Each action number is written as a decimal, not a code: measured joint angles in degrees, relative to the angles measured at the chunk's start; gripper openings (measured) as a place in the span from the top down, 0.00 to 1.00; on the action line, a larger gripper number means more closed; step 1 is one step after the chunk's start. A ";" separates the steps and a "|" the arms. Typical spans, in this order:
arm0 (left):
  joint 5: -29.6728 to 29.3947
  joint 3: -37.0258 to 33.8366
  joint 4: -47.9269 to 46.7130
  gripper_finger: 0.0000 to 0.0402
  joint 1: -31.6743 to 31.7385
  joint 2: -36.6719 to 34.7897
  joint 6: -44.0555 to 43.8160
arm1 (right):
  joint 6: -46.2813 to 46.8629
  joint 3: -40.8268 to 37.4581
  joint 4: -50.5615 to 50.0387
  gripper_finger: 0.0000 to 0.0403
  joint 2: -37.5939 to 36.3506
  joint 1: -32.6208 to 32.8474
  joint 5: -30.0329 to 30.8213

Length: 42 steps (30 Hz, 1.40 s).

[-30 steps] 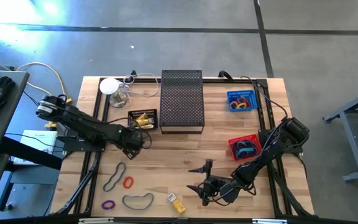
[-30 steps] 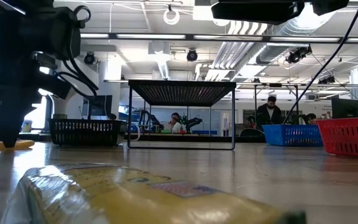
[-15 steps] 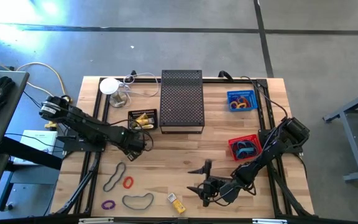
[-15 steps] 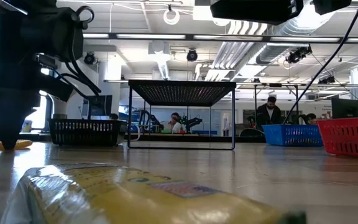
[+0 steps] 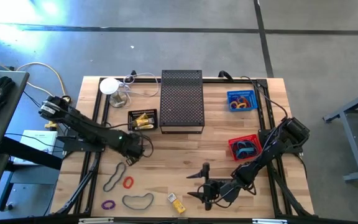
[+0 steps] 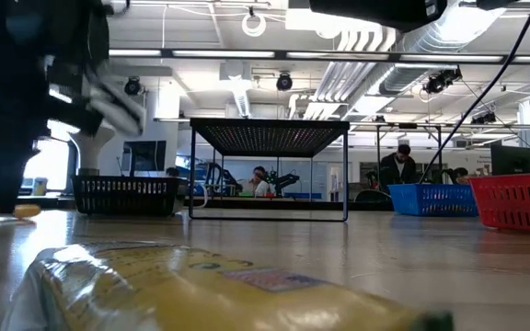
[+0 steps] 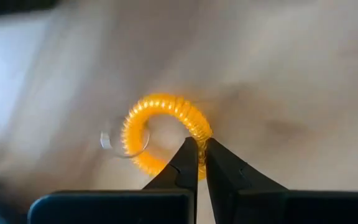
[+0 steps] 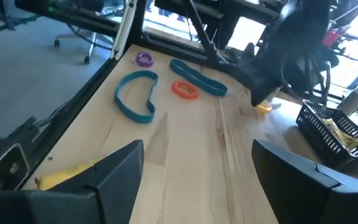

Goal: Pick & Place Office Desk Supplies
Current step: Put the yellow spring keychain into the blue bin

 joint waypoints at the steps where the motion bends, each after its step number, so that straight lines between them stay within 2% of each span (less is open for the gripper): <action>1: -0.32 1.37 0.71 0.98 -0.77 -1.19 0.15 | -0.03 0.00 0.57 0.28 -0.01 0.00 0.19; 5: -3.52 4.48 8.93 0.99 -4.22 -5.11 2.62 | -0.12 0.00 2.23 0.29 -0.01 0.00 0.47; 8: -2.87 5.20 23.34 0.99 -7.11 -7.77 6.66 | -0.12 0.00 3.30 0.30 -0.01 0.00 0.55; 12: -2.33 5.19 39.96 0.99 -10.94 -7.96 13.53 | -0.34 0.00 4.04 0.30 -0.01 0.00 0.55; 20: -2.39 5.17 68.48 0.99 -12.72 -0.83 16.42 | -7.16 0.00 8.62 0.30 -0.01 -1.10 0.07; 22: -0.36 5.17 75.18 0.99 -12.60 1.90 17.12 | -7.45 0.00 11.25 0.30 -0.03 -2.23 -1.30; 26: 7.65 5.18 87.45 0.99 -11.42 6.52 17.13 | -6.23 0.02 13.33 0.30 -0.03 -5.11 -9.26; 28: 9.96 5.19 90.37 0.99 -10.93 8.05 17.11 | -3.45 0.02 13.31 0.30 -0.03 -6.28 -13.52; 32: 10.27 5.19 89.69 0.99 -9.27 8.61 17.15 | 1.67 0.02 13.40 0.30 -0.03 -8.30 -23.44; 42: 10.22 5.19 87.66 0.99 -5.03 8.56 18.88 | 4.60 0.02 15.09 0.30 -0.03 -10.04 -32.83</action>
